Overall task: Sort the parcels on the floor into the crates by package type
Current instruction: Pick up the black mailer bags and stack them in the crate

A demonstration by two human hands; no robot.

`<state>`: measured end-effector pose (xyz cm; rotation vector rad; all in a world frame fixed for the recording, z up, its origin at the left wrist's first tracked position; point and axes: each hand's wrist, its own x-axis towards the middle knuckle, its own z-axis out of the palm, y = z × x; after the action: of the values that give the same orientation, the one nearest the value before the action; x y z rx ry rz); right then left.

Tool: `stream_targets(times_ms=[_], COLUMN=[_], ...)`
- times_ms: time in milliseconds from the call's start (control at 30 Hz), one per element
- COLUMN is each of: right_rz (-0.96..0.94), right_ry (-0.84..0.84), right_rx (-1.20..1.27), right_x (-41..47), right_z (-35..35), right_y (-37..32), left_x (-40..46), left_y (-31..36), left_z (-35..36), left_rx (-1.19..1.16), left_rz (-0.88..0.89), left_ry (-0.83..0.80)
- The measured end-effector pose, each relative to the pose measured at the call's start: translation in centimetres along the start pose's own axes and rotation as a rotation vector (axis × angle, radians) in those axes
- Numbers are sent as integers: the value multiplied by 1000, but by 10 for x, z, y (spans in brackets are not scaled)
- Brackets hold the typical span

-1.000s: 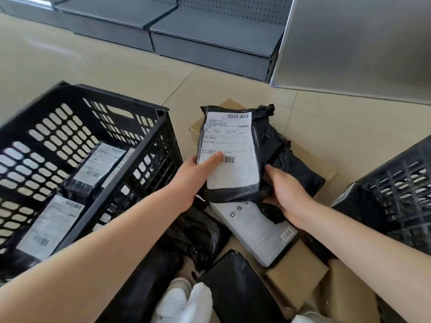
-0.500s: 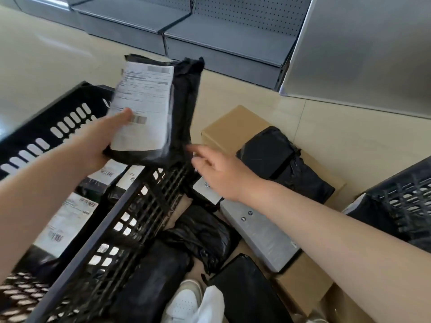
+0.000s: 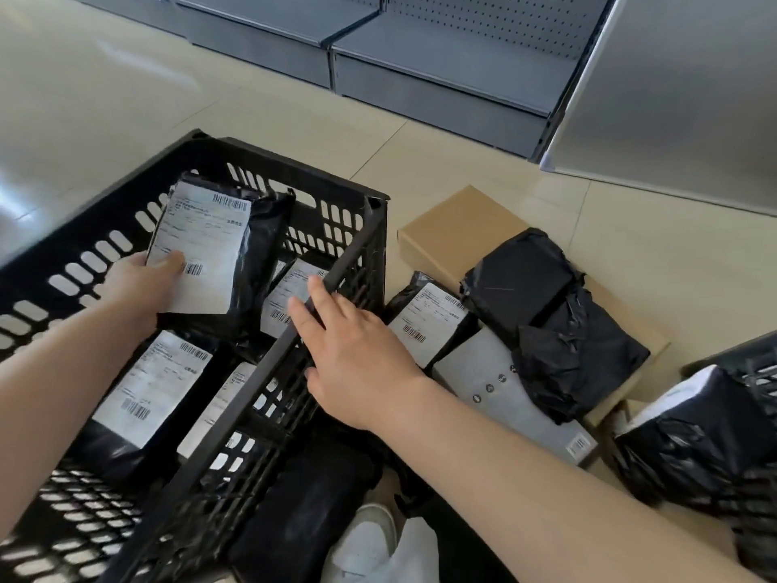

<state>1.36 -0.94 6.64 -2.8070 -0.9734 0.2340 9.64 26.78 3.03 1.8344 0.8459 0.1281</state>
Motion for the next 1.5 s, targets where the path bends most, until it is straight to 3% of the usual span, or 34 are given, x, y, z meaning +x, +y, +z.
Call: stream_targets(times_ms=[233,467,700,833,900,1100,1267,1500], right_rz=[47,113,110,127,133,131,136,137], right_ry=[-20,3,-6,-16,-27,-37,-23,-22], right_rx=[62,91,70,23,9,-5,2,-2], right_x=[4,5,5,6,7,7,7,7], right_z=[4,26,25,27,26,26,27,26], right_y=[-3,-15,-14,-18,-18,-19,-20,-20], left_x=[28,52,55,55,52,33,31,35], left_y=[-13,-17,-24,-42,-52,-83,-82,-74], left_z=[-9,5,27,26,26,34,42,41], left_rx=[296,476,535,714,685,383,291,373], left_rz=[36,65,42,130,102,-223,-130,-62], left_ry=[103,51,-188,-27,50,187,63,-81])
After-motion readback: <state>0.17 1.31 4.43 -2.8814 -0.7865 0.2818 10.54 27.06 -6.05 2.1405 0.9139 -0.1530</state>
